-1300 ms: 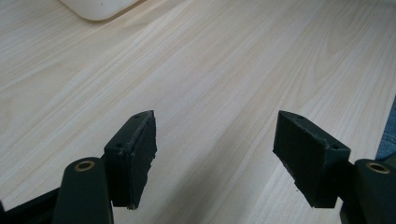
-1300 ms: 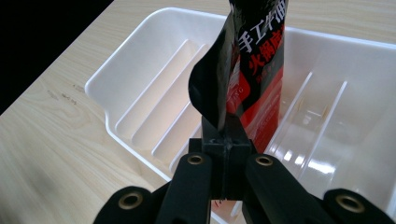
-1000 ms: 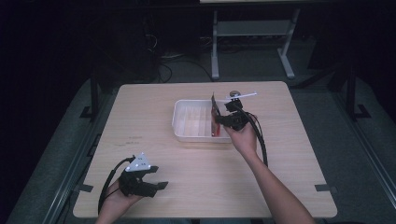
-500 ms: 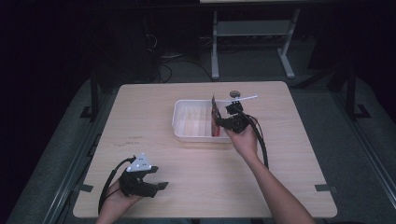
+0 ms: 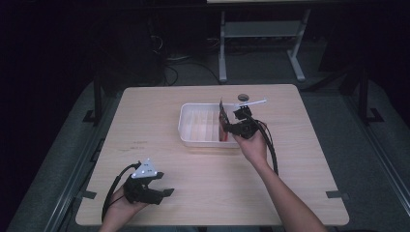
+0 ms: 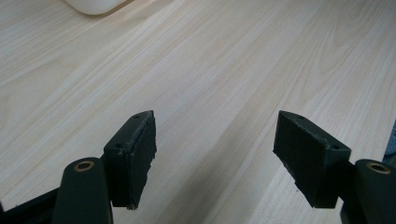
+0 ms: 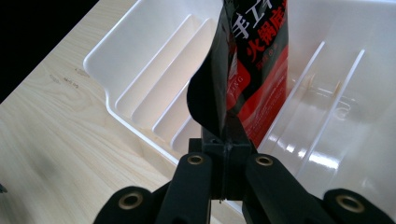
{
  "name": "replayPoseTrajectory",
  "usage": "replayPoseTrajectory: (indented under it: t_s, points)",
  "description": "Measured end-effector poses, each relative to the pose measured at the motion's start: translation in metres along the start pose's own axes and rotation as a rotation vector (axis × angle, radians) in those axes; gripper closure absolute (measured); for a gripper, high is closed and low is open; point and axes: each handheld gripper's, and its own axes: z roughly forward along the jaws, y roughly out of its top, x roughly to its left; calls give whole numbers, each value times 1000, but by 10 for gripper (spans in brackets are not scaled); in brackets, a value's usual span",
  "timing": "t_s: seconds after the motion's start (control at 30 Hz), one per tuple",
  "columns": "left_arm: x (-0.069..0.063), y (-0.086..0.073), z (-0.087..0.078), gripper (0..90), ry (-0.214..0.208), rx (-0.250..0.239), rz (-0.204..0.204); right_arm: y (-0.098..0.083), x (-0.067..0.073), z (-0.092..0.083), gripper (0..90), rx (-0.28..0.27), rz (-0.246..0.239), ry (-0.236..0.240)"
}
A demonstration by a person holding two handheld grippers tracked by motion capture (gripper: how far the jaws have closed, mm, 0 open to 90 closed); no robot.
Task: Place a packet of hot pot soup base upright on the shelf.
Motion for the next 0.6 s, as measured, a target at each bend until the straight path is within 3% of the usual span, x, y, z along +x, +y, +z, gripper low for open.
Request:
replayPoseTrajectory:
  t_s: [0.6]
  points:
    - [0,1,-2,294,3,-12,-4,-1,-1,-1,841,1,-1,8]
